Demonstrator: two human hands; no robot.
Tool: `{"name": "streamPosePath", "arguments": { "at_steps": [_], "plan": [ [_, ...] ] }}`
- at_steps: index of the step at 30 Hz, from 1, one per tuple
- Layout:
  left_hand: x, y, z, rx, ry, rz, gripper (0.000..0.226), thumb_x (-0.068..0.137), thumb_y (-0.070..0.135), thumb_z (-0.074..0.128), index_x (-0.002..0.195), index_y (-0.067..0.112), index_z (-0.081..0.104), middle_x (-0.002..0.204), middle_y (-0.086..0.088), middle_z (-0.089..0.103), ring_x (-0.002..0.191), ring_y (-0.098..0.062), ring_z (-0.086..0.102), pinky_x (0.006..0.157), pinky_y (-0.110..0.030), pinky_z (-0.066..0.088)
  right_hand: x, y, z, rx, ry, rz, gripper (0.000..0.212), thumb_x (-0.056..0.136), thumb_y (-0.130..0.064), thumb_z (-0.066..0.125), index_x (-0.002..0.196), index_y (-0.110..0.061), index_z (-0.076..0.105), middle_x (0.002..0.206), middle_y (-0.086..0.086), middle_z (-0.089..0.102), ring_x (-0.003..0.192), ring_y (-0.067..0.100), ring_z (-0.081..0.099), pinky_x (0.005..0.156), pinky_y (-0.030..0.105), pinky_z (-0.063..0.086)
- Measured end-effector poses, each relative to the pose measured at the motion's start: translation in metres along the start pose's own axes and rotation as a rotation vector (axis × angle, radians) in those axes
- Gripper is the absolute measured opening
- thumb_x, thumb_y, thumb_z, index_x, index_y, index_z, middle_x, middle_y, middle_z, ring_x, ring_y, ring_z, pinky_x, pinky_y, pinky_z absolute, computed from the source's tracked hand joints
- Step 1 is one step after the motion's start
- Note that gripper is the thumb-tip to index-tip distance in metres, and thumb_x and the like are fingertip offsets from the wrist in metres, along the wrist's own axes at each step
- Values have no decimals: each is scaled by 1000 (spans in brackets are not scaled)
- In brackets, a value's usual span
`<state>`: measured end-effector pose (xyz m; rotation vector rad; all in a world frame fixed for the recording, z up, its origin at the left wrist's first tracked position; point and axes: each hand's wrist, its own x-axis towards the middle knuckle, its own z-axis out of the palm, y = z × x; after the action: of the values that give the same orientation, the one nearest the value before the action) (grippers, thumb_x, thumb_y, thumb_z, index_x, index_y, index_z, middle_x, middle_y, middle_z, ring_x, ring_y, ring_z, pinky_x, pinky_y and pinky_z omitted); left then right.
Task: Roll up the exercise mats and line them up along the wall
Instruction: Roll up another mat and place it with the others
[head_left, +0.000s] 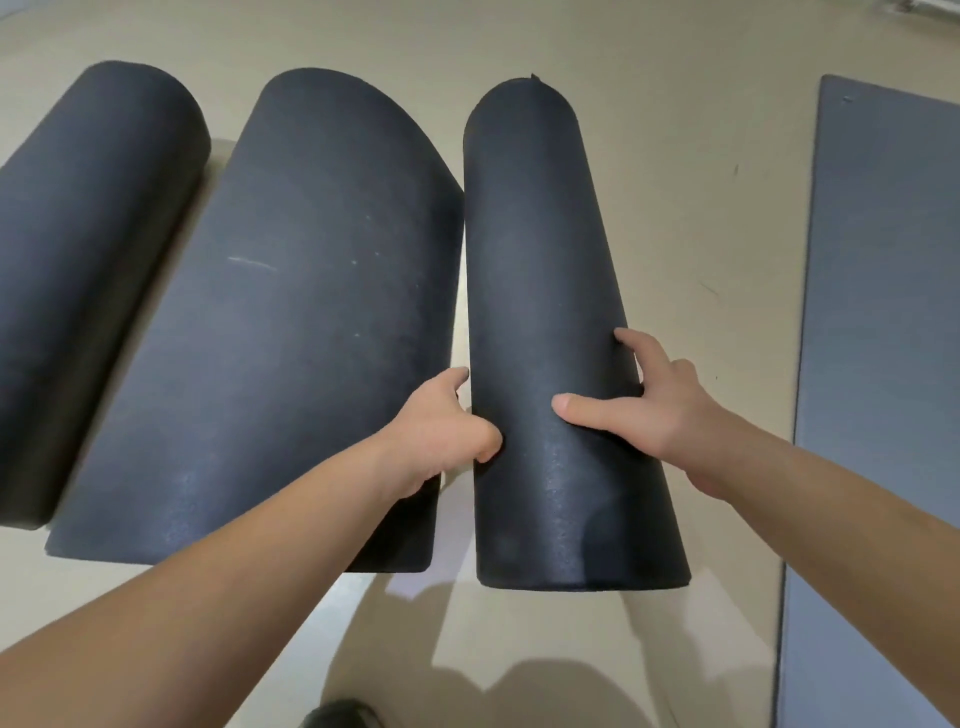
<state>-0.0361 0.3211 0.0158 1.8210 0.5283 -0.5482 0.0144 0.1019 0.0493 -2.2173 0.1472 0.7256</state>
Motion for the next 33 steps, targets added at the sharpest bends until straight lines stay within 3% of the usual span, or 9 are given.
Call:
{"name": "streamPosePath", "arguments": {
  "at_steps": [3, 6, 9, 11, 18, 21, 27, 29, 33],
  "plan": [
    [-10, 9, 3, 65, 275, 214, 61, 79, 28, 72, 138, 27, 58, 125, 17, 65, 107, -5, 66, 96, -27, 55, 2, 0, -7, 50, -24, -83, 94, 67, -63, 91, 147, -59, 41, 124, -2, 43, 114, 16, 55, 96, 32, 49],
    [-24, 17, 12, 240, 215, 276, 67, 82, 57, 80, 134, 28, 50, 123, 27, 51, 103, 5, 53, 83, -11, 41, 7, 9, -24, 98, -130, -151, 72, 74, -53, 87, 138, -59, 54, 113, 6, 54, 90, 16, 61, 76, 31, 54],
    [-25, 4, 21, 425, 130, 276, 131, 56, 87, 80, 158, 25, 25, 158, 14, 35, 139, -6, 46, 101, -27, 48, 11, 24, -19, 42, -87, -209, 78, 76, -53, 86, 143, -64, 47, 127, -1, 47, 102, 9, 58, 91, 24, 48],
    [-22, -4, 18, 444, 123, 242, 149, 41, 95, 77, 160, 31, 17, 160, 9, 32, 143, -13, 46, 105, -41, 53, 16, 31, -7, 50, -93, -201, 90, 77, -58, 86, 150, -69, 34, 140, -10, 40, 124, 6, 51, 108, 28, 41],
    [-10, 2, 9, 731, 38, -14, 168, 51, 80, 89, 164, 7, -13, 167, -6, 21, 143, -26, 45, 106, -44, 50, 27, 34, 33, -33, -44, -210, 122, 68, -66, 90, 156, -69, 5, 155, -6, 31, 144, 17, 40, 120, 35, 34],
    [-6, -7, 9, 725, 37, -21, 171, 53, 75, 92, 162, 3, -19, 170, -9, 16, 148, -27, 41, 110, -43, 48, 29, 37, 40, 63, -53, -166, 135, 57, -67, 95, 156, -66, 3, 157, -16, 40, 141, 9, 48, 118, 39, 42],
    [-2, -14, -8, 518, 8, 70, 155, 32, 82, 89, 158, 21, 20, 153, 8, 44, 136, -18, 52, 108, -42, 52, 20, 27, 27, 340, -185, -66, 97, 61, -44, 101, 134, -52, 37, 132, -25, 61, 112, -1, 65, 84, 22, 54],
    [2, -14, -15, 472, -12, 87, 137, 34, 77, 93, 144, 22, 33, 140, 12, 54, 127, -14, 58, 104, -40, 54, 17, 24, 27, 368, -171, -46, 99, 59, -47, 100, 135, -53, 38, 129, -27, 62, 113, 1, 66, 89, 27, 54],
    [7, -19, -36, 326, -128, 95, 128, 49, 53, 104, 151, 25, 33, 138, 23, 59, 126, -3, 60, 109, -32, 52, 12, 12, 37, 327, -129, -61, 115, 52, -60, 101, 146, -49, 35, 136, -26, 59, 119, 5, 64, 100, 36, 54]
  ]
}}
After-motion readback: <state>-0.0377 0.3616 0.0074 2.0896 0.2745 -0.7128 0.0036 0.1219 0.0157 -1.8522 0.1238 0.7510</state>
